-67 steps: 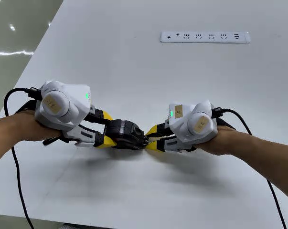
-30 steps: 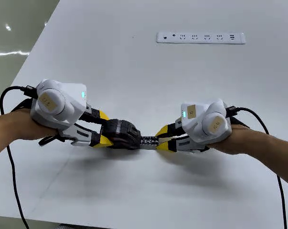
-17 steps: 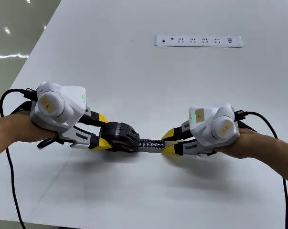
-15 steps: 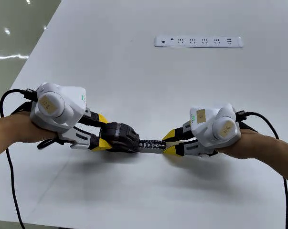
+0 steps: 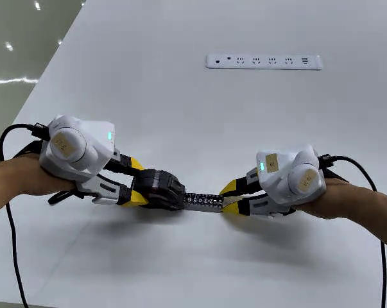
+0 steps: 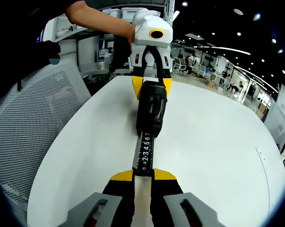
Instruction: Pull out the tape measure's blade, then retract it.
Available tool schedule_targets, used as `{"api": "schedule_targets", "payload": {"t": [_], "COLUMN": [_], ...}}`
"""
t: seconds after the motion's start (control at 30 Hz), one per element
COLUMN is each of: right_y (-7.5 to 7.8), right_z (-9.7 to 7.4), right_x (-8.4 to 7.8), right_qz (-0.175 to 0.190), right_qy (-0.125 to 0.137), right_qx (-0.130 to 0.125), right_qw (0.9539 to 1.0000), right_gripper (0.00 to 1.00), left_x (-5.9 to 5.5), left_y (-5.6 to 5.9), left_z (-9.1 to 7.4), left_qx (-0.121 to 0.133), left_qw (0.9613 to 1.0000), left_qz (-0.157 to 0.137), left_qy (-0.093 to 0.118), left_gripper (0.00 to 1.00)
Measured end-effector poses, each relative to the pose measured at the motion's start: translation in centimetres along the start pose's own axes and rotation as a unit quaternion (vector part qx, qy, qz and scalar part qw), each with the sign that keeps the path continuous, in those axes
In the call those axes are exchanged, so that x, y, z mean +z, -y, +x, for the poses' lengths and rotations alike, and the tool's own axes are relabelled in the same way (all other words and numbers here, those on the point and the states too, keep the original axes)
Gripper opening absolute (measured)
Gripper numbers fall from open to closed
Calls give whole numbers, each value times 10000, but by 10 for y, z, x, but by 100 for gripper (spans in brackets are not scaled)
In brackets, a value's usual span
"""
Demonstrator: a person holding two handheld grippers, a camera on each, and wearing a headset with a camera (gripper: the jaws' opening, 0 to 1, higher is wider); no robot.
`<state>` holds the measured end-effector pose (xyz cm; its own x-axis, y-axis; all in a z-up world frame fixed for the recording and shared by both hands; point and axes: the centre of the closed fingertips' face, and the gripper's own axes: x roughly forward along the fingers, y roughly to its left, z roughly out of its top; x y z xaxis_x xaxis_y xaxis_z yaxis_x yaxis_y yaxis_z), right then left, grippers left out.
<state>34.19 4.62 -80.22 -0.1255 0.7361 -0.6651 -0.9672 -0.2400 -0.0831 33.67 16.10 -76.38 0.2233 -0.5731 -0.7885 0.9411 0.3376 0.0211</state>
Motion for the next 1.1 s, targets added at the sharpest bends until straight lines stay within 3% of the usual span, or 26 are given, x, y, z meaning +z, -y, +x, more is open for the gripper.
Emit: {"api": "schedule_targets", "payload": {"t": [0.6,1.1], "right_y": [2,3], "right_z": [3,5], "right_x": [0,-1], "right_qz": [32,157], "right_qy": [-118,-70], "right_qx": [62,83], "right_qw": [9999,9998], "right_gripper": [11,12], "left_x": [1,2], "left_y": [-1,-1], "left_z": [0,1], "left_qx": [-41,-70], "left_qw": [10000,10000], "left_qz": [18,11], "left_qy": [-14,-20], "left_gripper": [24,24]}}
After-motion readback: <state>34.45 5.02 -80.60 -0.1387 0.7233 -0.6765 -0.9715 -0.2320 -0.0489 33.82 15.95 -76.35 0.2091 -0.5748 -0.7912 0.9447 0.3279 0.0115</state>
